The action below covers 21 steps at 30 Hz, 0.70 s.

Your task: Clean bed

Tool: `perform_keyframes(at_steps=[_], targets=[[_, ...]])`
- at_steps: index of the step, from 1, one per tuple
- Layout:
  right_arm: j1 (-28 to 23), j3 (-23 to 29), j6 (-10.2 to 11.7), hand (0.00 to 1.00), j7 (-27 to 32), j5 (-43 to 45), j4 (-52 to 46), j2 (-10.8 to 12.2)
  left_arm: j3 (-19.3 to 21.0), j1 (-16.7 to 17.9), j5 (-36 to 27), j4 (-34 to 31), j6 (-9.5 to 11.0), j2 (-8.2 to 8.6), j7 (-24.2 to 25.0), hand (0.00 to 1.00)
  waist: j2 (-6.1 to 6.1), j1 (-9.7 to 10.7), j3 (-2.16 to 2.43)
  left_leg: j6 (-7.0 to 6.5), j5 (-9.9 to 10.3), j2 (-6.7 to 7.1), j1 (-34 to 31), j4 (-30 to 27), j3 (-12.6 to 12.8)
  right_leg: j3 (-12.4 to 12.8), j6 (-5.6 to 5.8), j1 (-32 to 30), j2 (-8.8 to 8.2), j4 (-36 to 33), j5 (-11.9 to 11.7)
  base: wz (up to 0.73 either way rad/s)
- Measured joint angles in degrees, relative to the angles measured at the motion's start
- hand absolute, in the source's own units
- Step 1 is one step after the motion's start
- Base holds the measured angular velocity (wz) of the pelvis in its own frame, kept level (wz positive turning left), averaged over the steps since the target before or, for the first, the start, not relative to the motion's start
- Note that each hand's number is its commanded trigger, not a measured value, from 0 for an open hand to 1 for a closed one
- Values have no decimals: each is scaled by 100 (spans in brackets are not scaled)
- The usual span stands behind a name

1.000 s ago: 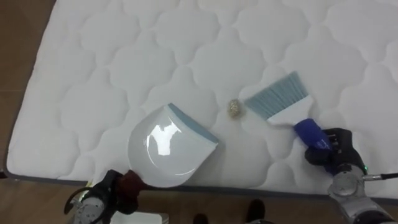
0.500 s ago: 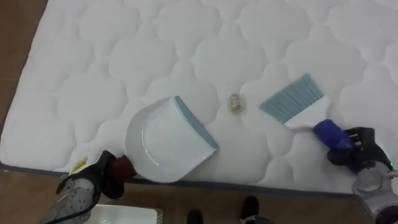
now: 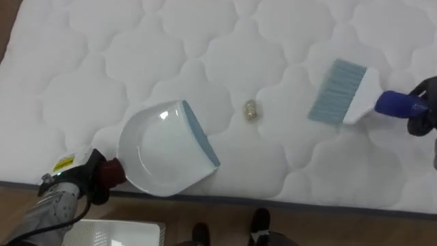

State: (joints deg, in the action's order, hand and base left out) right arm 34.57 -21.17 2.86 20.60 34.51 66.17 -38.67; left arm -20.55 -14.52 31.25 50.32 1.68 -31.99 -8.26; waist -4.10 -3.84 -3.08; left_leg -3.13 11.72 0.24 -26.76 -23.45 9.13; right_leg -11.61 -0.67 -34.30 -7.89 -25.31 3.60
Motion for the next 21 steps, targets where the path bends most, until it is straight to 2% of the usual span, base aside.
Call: perform_keyframes(at_steps=[2,4,7,13,17,21], targets=[[157,-139,-47,100,-98,448,-9,-7,-2,-96,105,-12,6,-146,30,100,-123,34,-2,3,2,-15,-49,-44,-30,-35,-12,-6,2,-8,-8,8],[291,-230,-66,100,-143,680,-11,-11,-5,-147,148,-18,16,-182,43,100,-163,31,0,1,3,-27,-91,-76,-45,-92,-46,3,5,47,-32,3],[377,-354,-136,100,-211,1188,-221,-24,-3,-173,228,-46,27,-200,49,100,-166,-14,-2,6,36,-79,-146,-179,-43,-127,-69,7,38,82,-68,-2],[434,-651,-120,100,-346,2454,-828,-252,-1,-216,328,-96,68,-270,124,100,-165,-132,-3,29,79,-151,-165,-170,-21,-140,-123,7,113,153,-107,-5],[490,-1071,-201,100,-480,2699,-1093,-360,-5,-217,318,-82,103,-272,143,100,-175,-213,-7,54,63,-161,-143,-167,2,-157,-131,4,133,181,-117,-5],[488,-1213,-358,100,-660,2883,-1262,-392,-4,-210,318,-85,91,-278,213,100,-218,-238,-23,55,62,-160,-125,-112,16,-155,-135,19,154,258,-136,-5]])
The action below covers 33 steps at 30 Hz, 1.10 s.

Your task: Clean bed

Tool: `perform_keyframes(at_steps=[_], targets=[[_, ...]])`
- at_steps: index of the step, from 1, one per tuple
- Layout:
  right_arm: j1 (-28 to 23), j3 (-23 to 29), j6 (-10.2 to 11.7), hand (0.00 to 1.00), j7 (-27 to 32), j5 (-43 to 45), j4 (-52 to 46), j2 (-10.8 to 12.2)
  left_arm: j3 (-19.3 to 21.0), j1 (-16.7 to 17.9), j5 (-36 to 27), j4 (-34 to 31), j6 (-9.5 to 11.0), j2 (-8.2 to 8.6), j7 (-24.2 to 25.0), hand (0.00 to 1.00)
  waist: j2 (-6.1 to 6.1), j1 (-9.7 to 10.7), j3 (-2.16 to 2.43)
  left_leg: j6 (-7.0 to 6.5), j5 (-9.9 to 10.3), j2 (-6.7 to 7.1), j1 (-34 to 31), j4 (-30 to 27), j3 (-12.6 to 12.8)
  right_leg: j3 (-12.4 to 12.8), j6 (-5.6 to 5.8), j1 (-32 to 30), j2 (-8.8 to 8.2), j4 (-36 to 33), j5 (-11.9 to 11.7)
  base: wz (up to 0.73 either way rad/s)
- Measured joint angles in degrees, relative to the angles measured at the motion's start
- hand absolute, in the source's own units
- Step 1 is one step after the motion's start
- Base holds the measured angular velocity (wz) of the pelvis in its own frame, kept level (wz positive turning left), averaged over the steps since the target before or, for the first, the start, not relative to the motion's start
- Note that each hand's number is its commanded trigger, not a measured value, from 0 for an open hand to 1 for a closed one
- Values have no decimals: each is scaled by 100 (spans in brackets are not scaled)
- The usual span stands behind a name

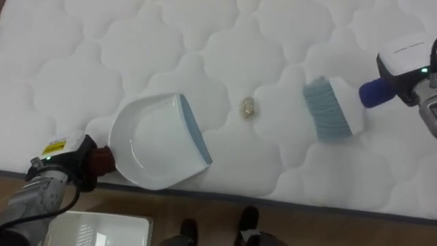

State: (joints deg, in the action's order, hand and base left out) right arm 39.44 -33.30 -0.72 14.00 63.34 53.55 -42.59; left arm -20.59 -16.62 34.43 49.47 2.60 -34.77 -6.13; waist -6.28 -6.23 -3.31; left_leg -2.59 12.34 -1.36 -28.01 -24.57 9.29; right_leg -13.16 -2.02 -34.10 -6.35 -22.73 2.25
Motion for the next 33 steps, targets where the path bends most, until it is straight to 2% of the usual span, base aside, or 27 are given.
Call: perform_keyframes(at_steps=[4,19,24,29,33], targets=[[0,-202,-30,100,-244,74,-99,0,-5,12,0,1,-3,-3,143,100,-48,-33,4,3,-2,-4,87,86,4,-6,7,87,24,84,-9,-1],[-3,-431,-64,100,-635,221,-881,41,-8,29,-97,-10,-1,-15,285,100,-59,-76,1,21,8,-20,144,109,14,26,1,138,67,121,-21,-1],[-3,-430,-63,100,-669,219,-1082,233,-16,41,-94,-11,-1,-4,250,100,-52,-110,4,31,4,-13,171,100,14,22,0,158,75,121,-21,0],[-2,-431,-71,100,-667,234,-1176,511,-114,116,-82,-16,-22,41,158,100,-26,-130,11,31,4,-30,180,86,-19,-142,-3,211,36,132,-22,5],[-2,-430,-65,100,-666,208,-1176,536,-192,129,-52,-27,-41,49,157,100,-8,-193,8,31,4,-49,157,83,-19,-178,-26,222,49,190,-38,1]])
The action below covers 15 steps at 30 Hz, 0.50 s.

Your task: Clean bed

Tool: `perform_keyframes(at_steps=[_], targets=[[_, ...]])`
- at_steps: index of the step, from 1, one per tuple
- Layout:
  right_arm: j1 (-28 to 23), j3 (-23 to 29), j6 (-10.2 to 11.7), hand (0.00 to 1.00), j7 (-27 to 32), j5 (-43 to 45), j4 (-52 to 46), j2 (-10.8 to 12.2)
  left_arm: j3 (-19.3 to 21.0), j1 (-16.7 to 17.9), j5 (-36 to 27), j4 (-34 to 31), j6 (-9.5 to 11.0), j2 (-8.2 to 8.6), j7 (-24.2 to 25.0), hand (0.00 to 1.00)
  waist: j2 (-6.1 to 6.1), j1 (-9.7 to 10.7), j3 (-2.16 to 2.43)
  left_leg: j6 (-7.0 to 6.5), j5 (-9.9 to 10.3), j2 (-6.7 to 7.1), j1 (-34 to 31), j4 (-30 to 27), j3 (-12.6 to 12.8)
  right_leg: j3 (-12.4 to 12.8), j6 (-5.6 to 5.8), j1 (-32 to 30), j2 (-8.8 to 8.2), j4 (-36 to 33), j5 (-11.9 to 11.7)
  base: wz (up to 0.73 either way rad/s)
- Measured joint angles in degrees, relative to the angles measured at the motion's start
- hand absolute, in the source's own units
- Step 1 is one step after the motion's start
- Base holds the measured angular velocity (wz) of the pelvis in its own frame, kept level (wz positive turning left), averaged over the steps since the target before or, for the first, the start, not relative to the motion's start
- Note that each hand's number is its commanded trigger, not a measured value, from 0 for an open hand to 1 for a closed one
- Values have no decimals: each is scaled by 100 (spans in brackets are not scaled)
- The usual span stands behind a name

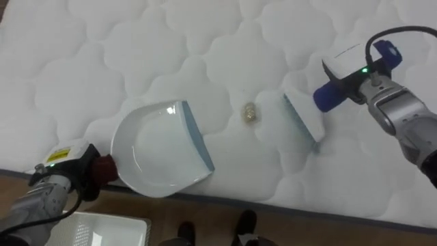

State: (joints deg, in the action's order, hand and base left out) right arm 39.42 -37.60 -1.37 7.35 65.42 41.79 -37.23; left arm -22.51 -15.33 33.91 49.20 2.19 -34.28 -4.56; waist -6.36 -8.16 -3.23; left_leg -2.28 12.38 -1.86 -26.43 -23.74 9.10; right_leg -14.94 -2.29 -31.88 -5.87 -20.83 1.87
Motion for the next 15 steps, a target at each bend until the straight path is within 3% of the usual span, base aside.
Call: perform_keyframes(at_steps=[8,15], targets=[[34,7,0,100,48,-18,-181,172,-21,65,12,-12,-204,134,-149,100,105,-18,10,12,5,-32,0,0,46,41,-6,-4,43,7,-3,0],[30,7,38,100,198,-110,-615,432,-39,220,2,-33,-210,215,-402,100,132,6,17,19,3,-22,-7,-14,43,-52,-15,-57,-8,-116,-2,1]])
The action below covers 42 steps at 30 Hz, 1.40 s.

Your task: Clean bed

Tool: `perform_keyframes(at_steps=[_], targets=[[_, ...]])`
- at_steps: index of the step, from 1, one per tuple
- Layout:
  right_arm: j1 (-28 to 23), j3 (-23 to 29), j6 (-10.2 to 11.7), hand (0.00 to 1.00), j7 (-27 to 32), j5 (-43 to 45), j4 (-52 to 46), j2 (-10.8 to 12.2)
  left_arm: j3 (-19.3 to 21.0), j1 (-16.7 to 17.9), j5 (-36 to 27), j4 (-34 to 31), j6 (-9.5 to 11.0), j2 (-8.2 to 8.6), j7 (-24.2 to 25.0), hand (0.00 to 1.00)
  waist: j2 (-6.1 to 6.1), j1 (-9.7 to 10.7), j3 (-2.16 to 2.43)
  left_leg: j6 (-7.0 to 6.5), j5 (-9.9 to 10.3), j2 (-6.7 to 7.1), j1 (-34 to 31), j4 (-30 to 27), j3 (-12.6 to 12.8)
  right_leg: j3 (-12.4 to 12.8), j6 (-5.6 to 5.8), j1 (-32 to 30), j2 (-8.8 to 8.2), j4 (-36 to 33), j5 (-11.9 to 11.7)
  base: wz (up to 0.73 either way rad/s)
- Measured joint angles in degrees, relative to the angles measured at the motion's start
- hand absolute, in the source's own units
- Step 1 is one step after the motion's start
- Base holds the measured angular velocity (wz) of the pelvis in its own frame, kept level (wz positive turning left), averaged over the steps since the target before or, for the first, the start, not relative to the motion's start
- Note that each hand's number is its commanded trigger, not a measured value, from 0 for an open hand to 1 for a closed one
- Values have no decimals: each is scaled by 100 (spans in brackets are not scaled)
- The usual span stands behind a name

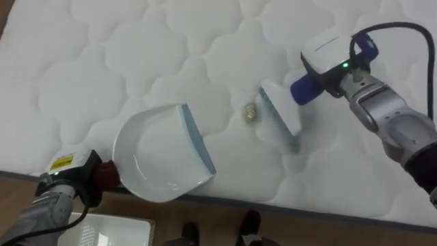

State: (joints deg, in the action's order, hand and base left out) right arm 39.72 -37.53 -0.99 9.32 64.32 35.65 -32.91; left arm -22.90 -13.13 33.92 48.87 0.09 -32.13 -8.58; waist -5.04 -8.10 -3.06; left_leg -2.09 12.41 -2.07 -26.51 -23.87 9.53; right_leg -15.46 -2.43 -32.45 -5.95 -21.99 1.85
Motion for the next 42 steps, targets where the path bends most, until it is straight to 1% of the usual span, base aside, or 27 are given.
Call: perform_keyframes(at_steps=[3,5,6,8,10,13,15,17,18,19,23,26,29,34,35,36,37,38,39,40,41,42], targets=[[-17,0,32,100,2,-392,-111,172,1,23,-9,0,1,19,-1,100,0,-5,0,-2,2,-2,-14,-40,0,-28,-1,-22,-17,-63,1,0],[-37,0,138,100,2,-962,-253,322,2,19,-2,-2,1,19,6,100,8,-4,-2,7,8,-15,-27,-91,-11,-30,-6,-22,-10,-71,4,0],[-39,0,168,100,2,-1114,-293,368,2,17,-1,-2,0,19,9,100,9,-2,-3,9,9,-15,-30,-102,-18,-31,-14,-22,-10,-72,9,0],[-41,-3,308,100,-14,-1552,-382,512,-1,21,2,-2,10,27,13,100,44,-7,-1,17,18,-18,-43,-157,-20,-44,-19,-13,-10,-87,12,0],[-48,-4,361,100,-37,-1851,-488,567,-8,61,3,-1,16,30,17,100,72,-6,-3,16,18,-19,-43,-180,-23,-46,-23,-6,-17,-91,11,0],[-49,-4,461,100,-91,-2215,-584,570,-38,135,7,-2,19,39,21,100,121,-8,-2,11,21,-19,-46,-180,-28,-48,-49,9,-26,-92,-1,0],[-49,-4,480,100,-144,-2410,-609,563,-58,159,6,-2,25,68,21,100,145,-7,0,9,22,-11,-46,-173,-25,-48,-60,10,-34,-90,-7,0],[-52,-7,547,100,-305,-2667,-642,567,-91,168,4,6,23,118,13,100,167,-7,5,6,18,6,-37,-171,-23,-46,-72,9,-49,-110,-9,0],[-54,-7,562,100,-343,-2731,-661,566,-91,173,5,11,22,137,13,100,169,-7,5,2,14,16,-31,-169,-23,-39,-81,6,-58,-129,-1,0],[-54,-7,597,100,-421,-2878,-709,564,-92,182,6,12,21,163,13,100,170,-3,5,-4,10,73,-23,-167,-24,-28,-86,-15,-91,-194,28,0],[-59,-7,672,100,-534,-3259,-800,571,-98,199,17,10,20,184,30,100,176,-1,10,-13,-4,72,7,-180,-15,-22,-81,-12,-137,-283,73,2],[-60,1,708,100,-560,-3282,-810,569,-96,210,90,9,24,193,69,100,195,15,22,-21,-10,89,14,-200,-8,-23,-78,-18,-188,-368,120,6],[-60,2,753,100,-580,-3280,-812,574,-91,210,262,11,23,196,76,100,195,15,24,-21,-9,90,14,-229,-9,-21,-79,-17,-195,-404,138,2],[-80,12,754,100,-581,-3282,-811,574,-91,211,336,0,15,204,76,100,195,26,26,-19,-6,89,9,-287,-22,-9,-95,-21,-207,-475,176,0],[-80,28,762,94,-581,-3286,-809,574,-91,220,355,-4,14,204,69,100,195,30,26,-19,-6,86,5,-292,-22,-7,-100,-21,-205,-473,181,0],[-80,40,767,63,-581,-3291,-807,574,-91,233,388,-9,13,204,58,100,195,30,26,-18,-6,84,3,-299,-21,-6,-103,-21,-202,-471,182,0],[-80,69,773,57,-577,-3311,-804,573,-91,269,424,-36,12,204,47,100,197,34,28,-18,-6,86,2,-310,-21,-4,-104,-19,-201,-472,183,0],[-81,84,776,57,-568,-3377,-789,572,-90,303,441,-72,8,204,46,100,201,41,34,-17,-6,93,-9,-338,-28,-3,-105,-16,-194,-472,182,0],[-90,102,781,20,-563,-3417,-785,573,-85,332,441,-120,-7,204,45,100,206,42,38,-12,-2,88,-21,-360,-28,-7,-105,-17,-189,-471,182,3],[-145,185,819,9,-519,-3547,-765,572,-64,389,440,-233,-19,204,28,100,205,40,39,-12,-1,83,-31,-375,-37,-19,-109,-18,-191,-468,179,4],[-229,276,863,0,-445,-3728,-727,573,-65,419,437,-286,-17,211,21,100,204,23,40,-13,-1,81,-31,-382,-42,-23,-108,-16,-195,-473,177,3],[-269,308,864,0,-416,-3838,-717,572,-64,426,434,-289,-17,227,11,100,204,19,42,-13,-1,78,-31,-384,-42,-21,-107,-16,-196,-475,177,0]])
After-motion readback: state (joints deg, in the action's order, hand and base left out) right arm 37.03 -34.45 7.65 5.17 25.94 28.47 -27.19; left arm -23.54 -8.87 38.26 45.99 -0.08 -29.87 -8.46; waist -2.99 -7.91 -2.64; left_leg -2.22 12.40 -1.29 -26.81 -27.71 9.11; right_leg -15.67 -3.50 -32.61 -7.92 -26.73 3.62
